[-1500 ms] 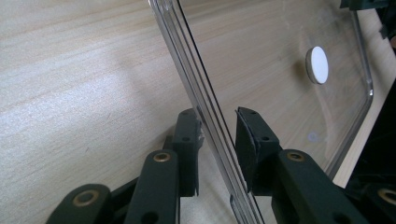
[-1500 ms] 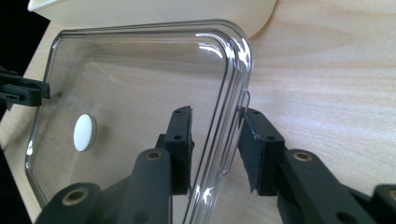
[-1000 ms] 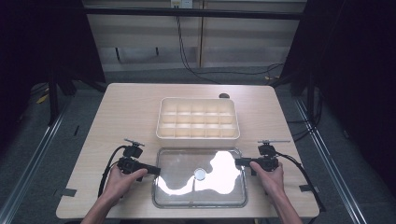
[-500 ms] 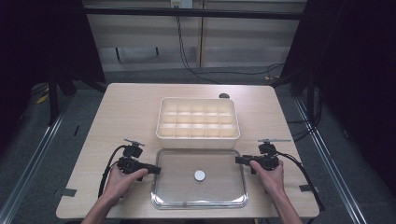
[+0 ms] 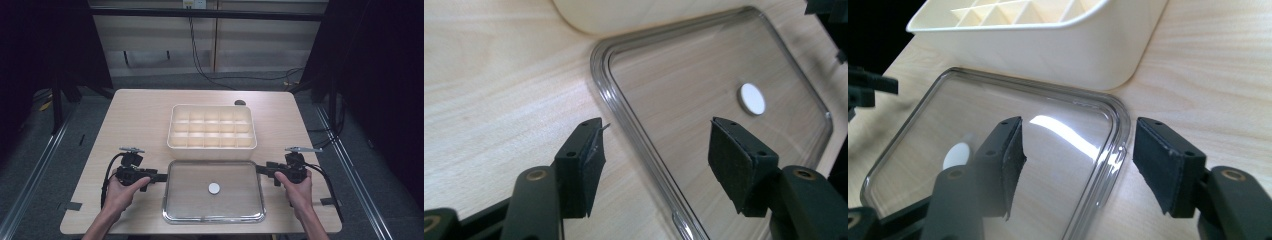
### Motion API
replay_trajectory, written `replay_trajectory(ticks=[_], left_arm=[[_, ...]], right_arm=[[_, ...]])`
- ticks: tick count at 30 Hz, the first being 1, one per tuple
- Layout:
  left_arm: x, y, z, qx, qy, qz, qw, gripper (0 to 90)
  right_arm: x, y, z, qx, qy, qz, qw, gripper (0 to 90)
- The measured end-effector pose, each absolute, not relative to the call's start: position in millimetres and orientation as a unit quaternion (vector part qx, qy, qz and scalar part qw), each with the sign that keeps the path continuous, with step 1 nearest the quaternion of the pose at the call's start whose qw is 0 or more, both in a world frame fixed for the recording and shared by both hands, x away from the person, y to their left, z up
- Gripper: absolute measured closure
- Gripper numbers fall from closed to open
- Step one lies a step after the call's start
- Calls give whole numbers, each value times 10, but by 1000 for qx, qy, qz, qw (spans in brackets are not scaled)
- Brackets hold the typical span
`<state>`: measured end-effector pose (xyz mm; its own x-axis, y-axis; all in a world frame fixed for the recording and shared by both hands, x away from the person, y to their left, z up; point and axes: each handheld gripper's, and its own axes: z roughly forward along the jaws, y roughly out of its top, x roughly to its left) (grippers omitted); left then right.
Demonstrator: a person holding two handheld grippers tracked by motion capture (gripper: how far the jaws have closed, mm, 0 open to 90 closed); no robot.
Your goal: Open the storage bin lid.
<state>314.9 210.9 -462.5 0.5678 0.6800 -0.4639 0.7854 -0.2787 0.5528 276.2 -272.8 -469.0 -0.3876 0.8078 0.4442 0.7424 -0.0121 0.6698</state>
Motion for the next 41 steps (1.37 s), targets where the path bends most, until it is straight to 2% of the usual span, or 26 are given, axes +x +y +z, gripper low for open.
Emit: replay_trajectory(ticks=[6,11,15,27,30,41], left_arm=[[3073,2193,-4470,808,443,-29,387,364],[2980,2290,-4415,797,450,-11,403,356],[2900,2406,-4466,793,461,-7,398,356],[2713,2799,-4625,774,481,61,408,348],[2712,2895,-4699,757,502,46,415,366],[2727,3045,-4685,749,512,87,411,354]], right_arm=[[2615,-2821,-4585,541,711,444,65,342],[2485,-2937,-4512,540,710,442,97,337],[2372,-3042,-4533,553,699,441,106,333],[2070,-3371,-4655,592,649,455,148,350],[2025,-3497,-4644,601,635,456,165,344],[1940,-3574,-4700,609,639,434,182,343]])
